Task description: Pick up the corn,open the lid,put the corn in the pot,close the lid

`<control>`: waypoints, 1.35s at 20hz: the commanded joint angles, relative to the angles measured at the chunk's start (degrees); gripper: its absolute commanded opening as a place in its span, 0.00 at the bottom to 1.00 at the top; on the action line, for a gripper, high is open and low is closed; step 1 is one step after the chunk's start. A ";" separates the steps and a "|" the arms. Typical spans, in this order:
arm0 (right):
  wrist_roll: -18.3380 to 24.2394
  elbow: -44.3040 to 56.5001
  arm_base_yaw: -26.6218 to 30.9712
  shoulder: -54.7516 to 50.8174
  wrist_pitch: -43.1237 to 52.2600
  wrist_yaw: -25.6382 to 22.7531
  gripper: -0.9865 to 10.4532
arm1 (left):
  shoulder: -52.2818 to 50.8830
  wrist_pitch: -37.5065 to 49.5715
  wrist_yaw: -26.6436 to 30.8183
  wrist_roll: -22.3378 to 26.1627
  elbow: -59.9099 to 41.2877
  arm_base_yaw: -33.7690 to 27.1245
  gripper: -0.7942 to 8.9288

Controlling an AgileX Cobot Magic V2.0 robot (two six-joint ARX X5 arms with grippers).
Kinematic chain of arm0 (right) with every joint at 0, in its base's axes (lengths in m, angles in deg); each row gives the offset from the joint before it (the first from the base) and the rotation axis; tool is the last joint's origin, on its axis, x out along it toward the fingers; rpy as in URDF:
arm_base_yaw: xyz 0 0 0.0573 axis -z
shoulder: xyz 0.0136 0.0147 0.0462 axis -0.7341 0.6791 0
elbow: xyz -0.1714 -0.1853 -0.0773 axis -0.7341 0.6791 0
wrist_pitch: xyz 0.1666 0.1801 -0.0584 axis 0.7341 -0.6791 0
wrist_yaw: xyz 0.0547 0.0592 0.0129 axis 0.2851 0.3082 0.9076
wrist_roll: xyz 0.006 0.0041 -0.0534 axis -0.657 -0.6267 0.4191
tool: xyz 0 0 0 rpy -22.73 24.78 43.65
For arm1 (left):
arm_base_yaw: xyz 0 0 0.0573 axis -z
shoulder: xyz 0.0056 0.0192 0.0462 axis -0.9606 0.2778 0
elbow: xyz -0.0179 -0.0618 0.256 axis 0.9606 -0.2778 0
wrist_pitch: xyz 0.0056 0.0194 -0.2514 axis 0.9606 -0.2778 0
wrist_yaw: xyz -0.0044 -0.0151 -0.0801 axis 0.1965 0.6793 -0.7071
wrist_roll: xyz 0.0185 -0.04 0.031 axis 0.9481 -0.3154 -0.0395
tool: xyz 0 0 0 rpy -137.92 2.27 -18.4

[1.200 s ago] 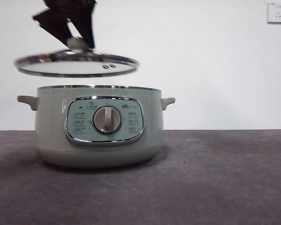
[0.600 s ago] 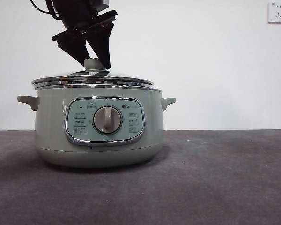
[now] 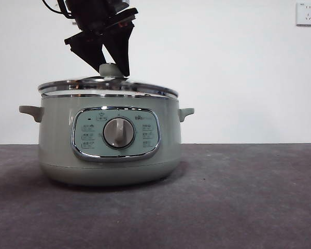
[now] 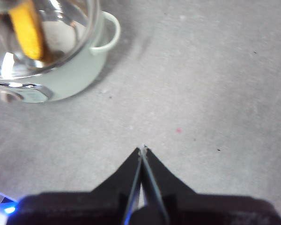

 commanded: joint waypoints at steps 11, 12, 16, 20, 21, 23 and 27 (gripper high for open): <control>0.61 0.66 0.04 -0.09 -1.18 4.48 0.08 | 0.13 1.31 1.99 0.61 0.13 0.28 0.07; 0.61 0.66 0.04 -0.09 -1.18 4.57 0.08 | 0.13 1.55 1.95 0.63 0.11 0.28 0.07; 0.61 0.66 0.02 -0.09 -1.18 4.59 0.08 | 2.27 1.66 1.75 0.48 0.02 0.28 0.07; 0.61 0.66 0.02 -0.09 -0.72 4.61 0.08 | 3.13 2.67 0.22 0.17 0.04 0.50 0.07; 0.61 0.66 0.02 -0.09 -0.42 4.61 0.08 | 3.13 3.08 0.22 0.20 0.04 0.55 0.07; 0.61 0.66 0.02 -0.09 0.24 4.63 0.08 | 3.56 4.20 0.07 0.07 0.02 0.55 0.08; 0.63 0.66 0.02 -0.09 0.28 5.73 0.08 | 4.63 5.46 -1.44 0.09 0.02 0.55 0.08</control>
